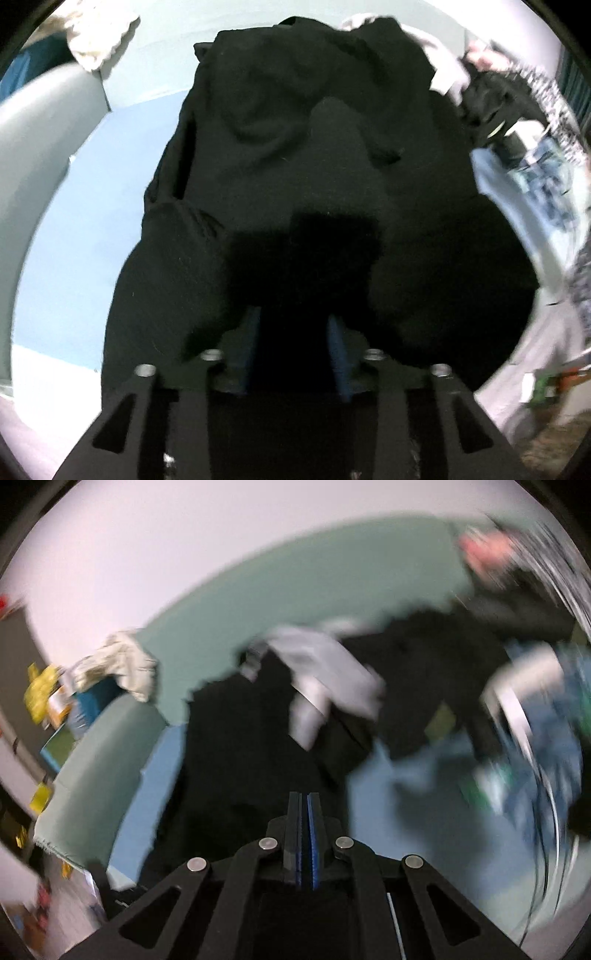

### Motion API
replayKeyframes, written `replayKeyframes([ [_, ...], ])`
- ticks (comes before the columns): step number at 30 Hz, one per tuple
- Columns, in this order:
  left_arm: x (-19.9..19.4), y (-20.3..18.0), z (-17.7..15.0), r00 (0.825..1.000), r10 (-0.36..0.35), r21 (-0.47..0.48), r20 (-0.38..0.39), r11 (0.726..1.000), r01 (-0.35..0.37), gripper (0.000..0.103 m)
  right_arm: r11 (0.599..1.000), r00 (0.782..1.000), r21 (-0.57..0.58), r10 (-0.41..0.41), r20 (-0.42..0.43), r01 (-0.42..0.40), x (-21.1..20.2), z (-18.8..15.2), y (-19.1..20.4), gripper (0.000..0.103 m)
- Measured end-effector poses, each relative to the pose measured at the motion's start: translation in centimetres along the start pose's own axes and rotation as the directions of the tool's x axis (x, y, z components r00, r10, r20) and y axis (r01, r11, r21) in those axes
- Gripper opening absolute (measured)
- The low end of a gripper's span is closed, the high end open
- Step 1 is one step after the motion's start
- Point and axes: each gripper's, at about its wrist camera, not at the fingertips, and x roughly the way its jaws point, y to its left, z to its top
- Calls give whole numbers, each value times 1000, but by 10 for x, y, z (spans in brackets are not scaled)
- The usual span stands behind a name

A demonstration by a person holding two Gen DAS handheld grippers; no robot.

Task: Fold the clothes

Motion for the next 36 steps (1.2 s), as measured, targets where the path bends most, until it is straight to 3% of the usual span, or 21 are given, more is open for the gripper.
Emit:
replayKeyframes([
  [2,-9,11,-2,999,-35,-26,-4,999,35,62,999,999,43,-5,-46,7,14,-14,-18,7],
  [5,-23,30,-5,998,-55,-71,1,996,55,63,997,993,68,48,-110,-41,40,-25,-24,14],
  [8,-35,59,-1,999,-45,-155,12,987,46,63,993,982,49,117,-146,-111,75,-24,-2,29],
  [12,-47,85,9,997,-52,-252,61,965,66,63,987,968,5,159,-193,-161,125,-11,35,30],
  [17,-42,108,12,998,36,-321,47,947,-19,63,988,945,-55,124,-303,-147,194,-3,58,30],
  [20,-27,115,20,997,71,-351,18,935,-60,63,989,930,-63,106,-351,-137,223,-5,66,46],
  [23,-10,118,24,993,117,-359,-17,926,-115,63,986,936,-113,74,-345,-120,233,-7,75,32],
  [24,-7,120,24,991,132,-358,-28,924,-133,63,984,939,-132,67,-338,-117,232,-8,77,13],
  [25,0,120,25,986,157,-355,-48,921,-164,63,984,940,-121,85,-330,-132,228,-7,77,2],
  [28,16,125,21,963,243,-358,-114,895,-268,64,981,948,-74,152,-279,-179,208,-1,73,1],
  [32,17,142,16,969,221,-444,-107,862,-245,64,967,952,-24,245,-182,-253,151,8,62,1],
  [36,16,153,15,969,221,-492,-110,835,-246,63,975,966,-99,180,-183,-200,127,8,58,6],
])
